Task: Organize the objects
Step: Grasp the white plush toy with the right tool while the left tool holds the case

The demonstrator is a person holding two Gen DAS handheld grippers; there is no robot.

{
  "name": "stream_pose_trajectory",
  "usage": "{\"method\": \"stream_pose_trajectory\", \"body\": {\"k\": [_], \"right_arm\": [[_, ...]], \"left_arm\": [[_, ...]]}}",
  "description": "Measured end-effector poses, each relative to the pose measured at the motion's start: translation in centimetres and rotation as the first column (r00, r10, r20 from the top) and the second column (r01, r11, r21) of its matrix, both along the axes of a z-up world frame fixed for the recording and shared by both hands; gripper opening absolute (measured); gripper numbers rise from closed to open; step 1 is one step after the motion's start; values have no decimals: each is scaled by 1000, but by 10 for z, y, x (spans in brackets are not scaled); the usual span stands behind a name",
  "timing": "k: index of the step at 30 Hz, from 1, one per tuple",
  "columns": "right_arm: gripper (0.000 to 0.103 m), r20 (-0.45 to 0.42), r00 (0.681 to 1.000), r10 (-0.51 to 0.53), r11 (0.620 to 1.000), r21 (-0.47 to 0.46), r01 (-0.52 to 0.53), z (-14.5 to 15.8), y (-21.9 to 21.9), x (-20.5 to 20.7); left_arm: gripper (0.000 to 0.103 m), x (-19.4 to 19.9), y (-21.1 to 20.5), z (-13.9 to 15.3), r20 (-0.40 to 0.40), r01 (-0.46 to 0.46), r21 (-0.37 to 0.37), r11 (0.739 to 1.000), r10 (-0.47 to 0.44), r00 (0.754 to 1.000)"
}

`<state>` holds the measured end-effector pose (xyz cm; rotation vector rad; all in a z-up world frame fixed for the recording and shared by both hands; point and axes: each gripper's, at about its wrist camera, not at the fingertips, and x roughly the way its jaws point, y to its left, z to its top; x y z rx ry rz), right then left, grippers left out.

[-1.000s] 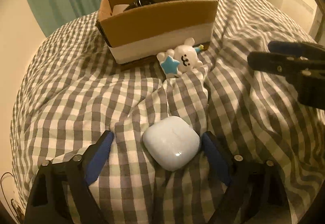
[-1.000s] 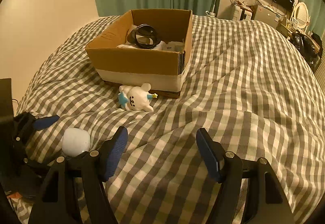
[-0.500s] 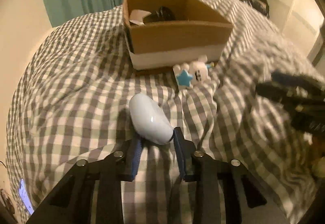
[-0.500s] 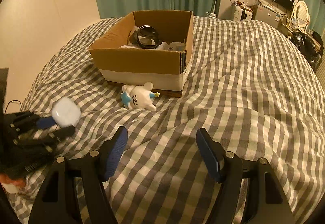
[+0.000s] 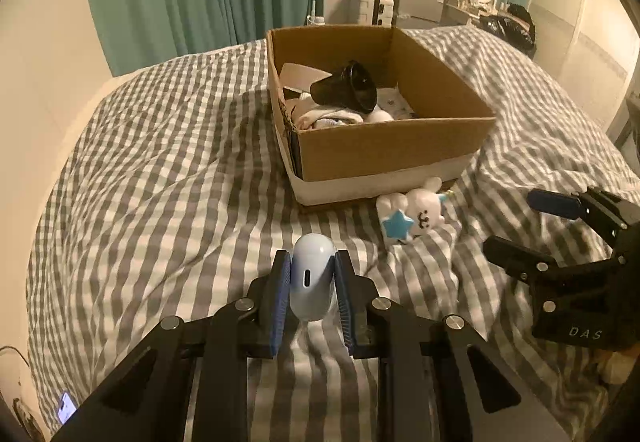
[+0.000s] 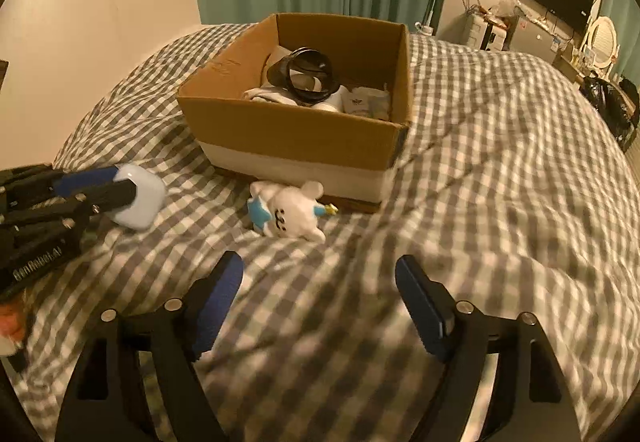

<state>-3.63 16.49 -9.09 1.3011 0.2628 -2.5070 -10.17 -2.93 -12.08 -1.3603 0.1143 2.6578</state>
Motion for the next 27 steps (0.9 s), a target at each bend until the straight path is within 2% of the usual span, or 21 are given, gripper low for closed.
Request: {"method": "stream_pose_trajectory", "body": {"k": [4, 8, 12, 19, 20, 22, 27], "right_arm": [[87, 66, 998, -6, 1000, -6, 7, -15, -17, -28], [87, 136, 991, -14, 1000, 9, 13, -38, -34, -53], [87, 159, 987, -20, 1000, 27, 15, -52, -45, -70], [87, 176, 984, -32, 999, 42, 25, -67, -54, -89], [79, 177, 984, -34, 999, 48, 26, -69, -55, -90], [78, 177, 984, -33, 998, 59, 23, -72, -56, -91], [77, 141, 990, 0, 998, 63, -9, -65, -58, -79]], "left_arm": [[22, -10, -5, -1, -3, -12, 14, 1000, 12, 1000], [22, -16, -15, 0, -13, -34, 13, 999, 34, 999], [22, -24, -25, -3, -22, -50, 0, 999, 50, 998], [22, -34, -31, -20, 13, -47, 22, 999, 47, 999], [22, -35, -32, -22, 16, -45, 22, 999, 45, 999], [22, -37, -32, -24, 20, -44, 19, 999, 44, 999], [22, -31, -29, -20, -6, -36, 2, 999, 36, 999]]}}
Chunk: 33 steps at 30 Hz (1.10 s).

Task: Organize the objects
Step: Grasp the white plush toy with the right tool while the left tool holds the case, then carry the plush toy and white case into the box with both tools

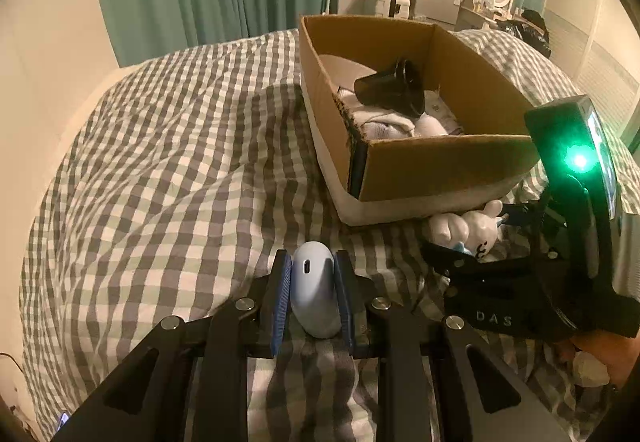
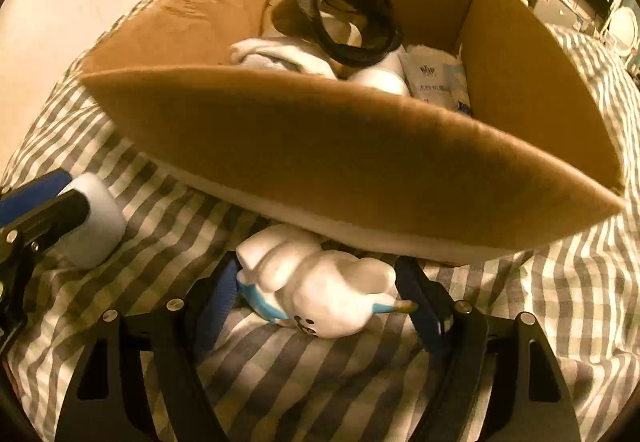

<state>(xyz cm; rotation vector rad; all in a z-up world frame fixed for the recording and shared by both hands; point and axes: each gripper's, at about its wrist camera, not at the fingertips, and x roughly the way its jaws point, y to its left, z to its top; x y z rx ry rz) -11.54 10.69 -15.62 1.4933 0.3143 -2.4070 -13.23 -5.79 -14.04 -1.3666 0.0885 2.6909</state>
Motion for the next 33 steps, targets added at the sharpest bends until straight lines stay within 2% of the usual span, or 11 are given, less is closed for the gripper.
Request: {"method": "stream_pose_trajectory", "body": {"k": [6, 10, 22, 28, 33], "right_arm": [[77, -79, 997, 24, 999, -22, -26, 27, 5, 18], [77, -100, 994, 36, 997, -62, -42, 48, 10, 32], [77, -250, 966, 70, 993, -73, -91, 123, 17, 73], [77, -290, 955, 70, 993, -76, -95, 148, 21, 74], [77, -311, 949, 53, 993, -85, -83, 162, 28, 59]], "left_arm": [[22, 11, 1, 12, -22, -3, -10, 1000, 3, 1000], [22, 20, 2, 24, -46, -1, -6, 1000, 1, 999], [22, 44, 10, 83, -166, 4, -7, 1000, -6, 986], [22, 34, 21, 115, -229, 33, -15, 999, -36, 973], [22, 3, 29, 129, -247, 49, -14, 999, -50, 968]]}}
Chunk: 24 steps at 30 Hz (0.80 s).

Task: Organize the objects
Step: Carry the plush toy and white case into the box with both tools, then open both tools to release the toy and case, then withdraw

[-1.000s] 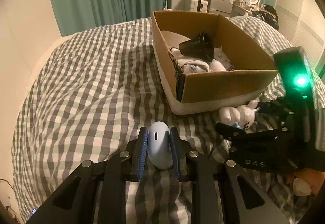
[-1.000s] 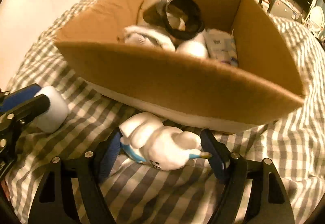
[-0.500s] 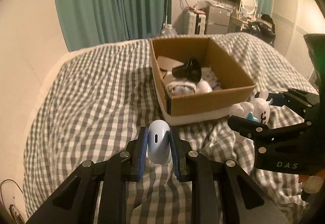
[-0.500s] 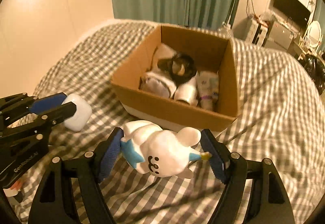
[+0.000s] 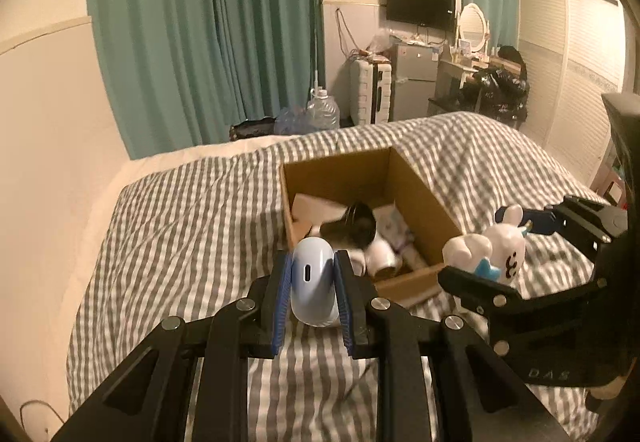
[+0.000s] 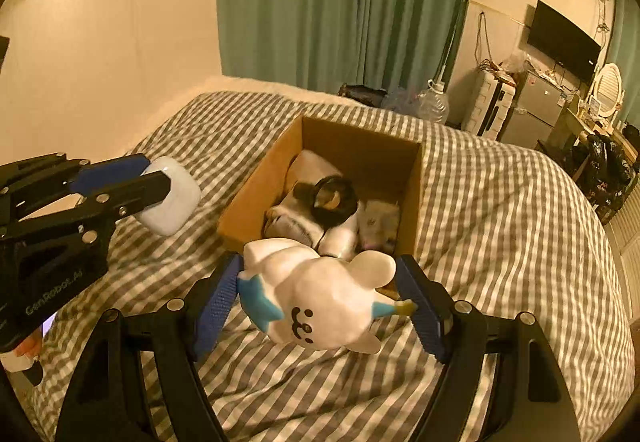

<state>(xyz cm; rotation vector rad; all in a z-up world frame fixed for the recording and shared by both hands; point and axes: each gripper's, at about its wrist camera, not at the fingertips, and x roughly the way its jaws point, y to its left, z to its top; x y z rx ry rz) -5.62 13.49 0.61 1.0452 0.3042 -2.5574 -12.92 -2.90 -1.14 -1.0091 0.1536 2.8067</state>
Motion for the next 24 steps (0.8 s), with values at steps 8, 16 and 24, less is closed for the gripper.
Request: {"method": "stream_pose_trajectory", "body": {"k": [8, 16, 24], "right_arm": [[77, 38, 999, -31, 999, -17, 32, 2, 11, -53], [77, 131, 988, -79, 992, -87, 91, -13, 22, -128], [77, 166, 982, -95, 991, -79, 109, -35, 9, -182]], "left_arm": [[22, -54, 17, -2, 1, 56, -18, 998, -56, 998], [22, -106, 19, -34, 70, 80, -16, 997, -79, 994], [22, -147, 17, -60, 104, 88, 0, 996, -88, 991]]}}
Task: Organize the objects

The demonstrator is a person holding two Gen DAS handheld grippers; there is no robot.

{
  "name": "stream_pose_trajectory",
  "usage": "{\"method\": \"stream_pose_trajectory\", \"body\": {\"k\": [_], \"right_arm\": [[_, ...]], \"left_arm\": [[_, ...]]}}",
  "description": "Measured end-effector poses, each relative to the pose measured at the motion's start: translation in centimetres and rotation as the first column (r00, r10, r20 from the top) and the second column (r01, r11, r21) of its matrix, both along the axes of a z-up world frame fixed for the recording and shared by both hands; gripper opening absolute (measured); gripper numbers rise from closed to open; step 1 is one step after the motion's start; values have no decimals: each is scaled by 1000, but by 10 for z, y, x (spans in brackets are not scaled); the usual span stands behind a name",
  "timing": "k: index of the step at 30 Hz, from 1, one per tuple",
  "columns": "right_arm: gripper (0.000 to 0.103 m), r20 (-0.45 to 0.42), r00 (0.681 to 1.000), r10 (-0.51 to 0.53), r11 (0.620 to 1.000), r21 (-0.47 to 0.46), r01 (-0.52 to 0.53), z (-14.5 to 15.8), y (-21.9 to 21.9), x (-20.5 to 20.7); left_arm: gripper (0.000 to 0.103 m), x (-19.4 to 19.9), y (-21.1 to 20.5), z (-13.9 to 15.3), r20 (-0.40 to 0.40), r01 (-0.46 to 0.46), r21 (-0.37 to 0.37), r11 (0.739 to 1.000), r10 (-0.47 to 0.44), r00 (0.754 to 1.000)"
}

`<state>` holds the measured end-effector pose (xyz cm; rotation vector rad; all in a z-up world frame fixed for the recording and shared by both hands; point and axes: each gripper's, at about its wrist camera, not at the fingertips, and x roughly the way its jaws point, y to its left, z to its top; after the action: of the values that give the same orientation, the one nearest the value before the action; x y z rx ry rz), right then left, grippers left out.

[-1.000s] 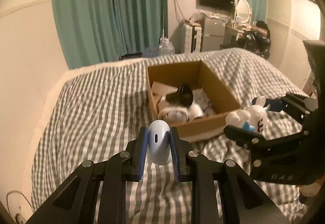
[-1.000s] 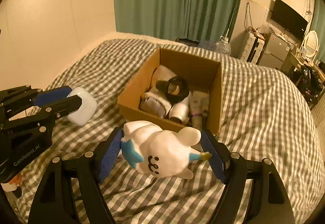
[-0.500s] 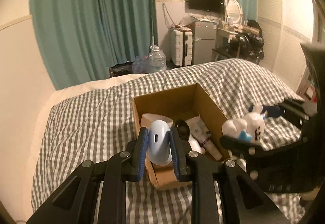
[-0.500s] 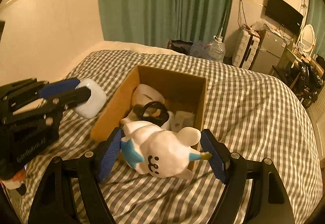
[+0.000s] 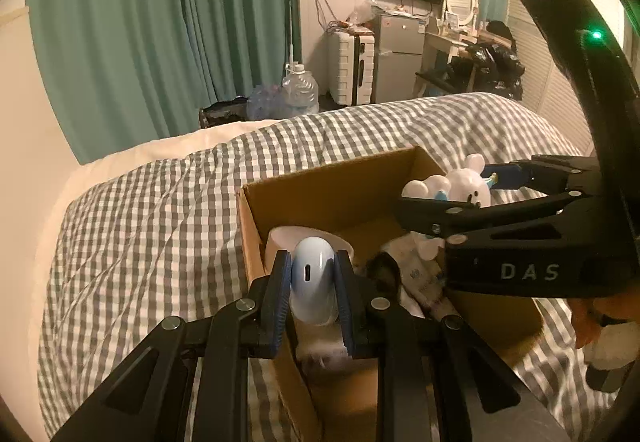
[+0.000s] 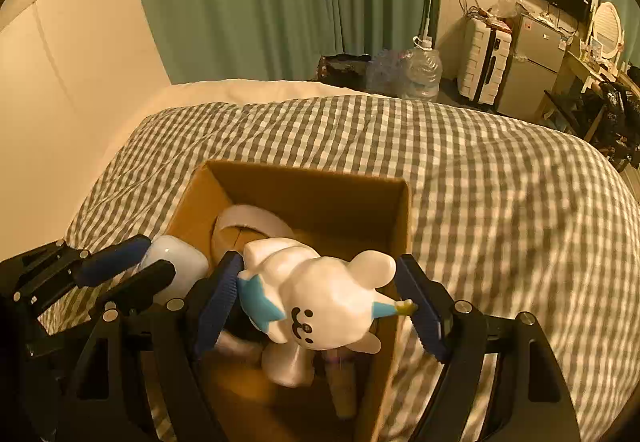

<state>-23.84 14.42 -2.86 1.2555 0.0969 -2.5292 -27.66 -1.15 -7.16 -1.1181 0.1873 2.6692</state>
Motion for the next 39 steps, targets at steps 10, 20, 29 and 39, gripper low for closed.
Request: {"method": "stream_pose_trajectory", "body": {"k": [10, 20, 29, 39], "right_arm": [[78, 27, 1000, -14, 1000, -13, 14, -24, -6, -45], [87, 0, 998, -60, 993, -100, 59, 1, 12, -30], [93, -152, 983, -103, 991, -97, 89, 98, 42, 53], [94, -318, 938, -136, 990, -86, 114, 171, 59, 142]], "left_arm": [[22, -32, -4, -20, 11, 32, 35, 999, -32, 999], [63, -14, -12, -2, -10, 41, 50, 998, -40, 999], [86, 51, -30, 80, -121, -30, 58, 998, 37, 992], [98, 126, -38, 161, -289, -75, 44, 996, 85, 953]]}}
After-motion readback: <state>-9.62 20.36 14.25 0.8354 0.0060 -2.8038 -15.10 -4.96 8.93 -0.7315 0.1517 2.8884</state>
